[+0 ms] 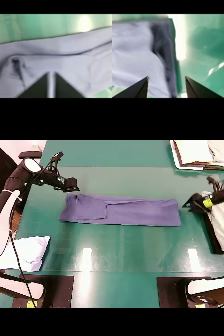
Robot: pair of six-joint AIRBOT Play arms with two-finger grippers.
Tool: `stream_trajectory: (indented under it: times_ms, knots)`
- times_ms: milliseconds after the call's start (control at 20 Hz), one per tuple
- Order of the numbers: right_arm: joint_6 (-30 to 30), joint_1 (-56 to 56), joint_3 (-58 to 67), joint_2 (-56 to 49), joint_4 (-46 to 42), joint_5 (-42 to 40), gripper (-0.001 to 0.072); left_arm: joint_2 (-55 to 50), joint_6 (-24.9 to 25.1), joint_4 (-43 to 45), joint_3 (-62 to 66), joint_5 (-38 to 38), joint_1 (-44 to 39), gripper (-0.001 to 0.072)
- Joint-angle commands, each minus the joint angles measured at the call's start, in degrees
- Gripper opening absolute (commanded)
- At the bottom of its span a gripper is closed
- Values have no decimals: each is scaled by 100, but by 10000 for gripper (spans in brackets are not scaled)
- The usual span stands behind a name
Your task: Fold the shirts.
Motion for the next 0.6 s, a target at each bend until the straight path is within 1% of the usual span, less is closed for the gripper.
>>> stream_trajectory:
  times_ms: [0,150,200,250,300,350,400,450,550]
  knots:
    - [-446,-450,-833,-66,940,-160,536,-7,52,-354,44,39,-232,38]
    - [-625,-295,-1036,-369,1314,-269,533,-61,4,-339,46,437,-723,28]
    - [-654,-168,-1029,-442,1399,-332,528,-107,-120,-348,46,527,-876,28]
    - [-656,-15,-975,-509,1379,-426,476,-170,-249,-345,44,579,-1008,28]
    - [-660,129,-901,-555,1379,-546,394,-240,-291,-348,46,621,-1152,28]
    - [-673,251,-785,-575,1379,-640,273,-304,-293,-348,46,710,-1285,28]
    - [-723,337,-627,-573,1381,-638,121,-372,-293,-348,46,859,-1432,28]
    - [-745,398,-372,-573,1384,-509,19,-413,-295,-350,46,1040,-1561,28]
    - [-717,446,195,-457,1392,-68,19,-597,-393,-380,203,1272,-1829,28]
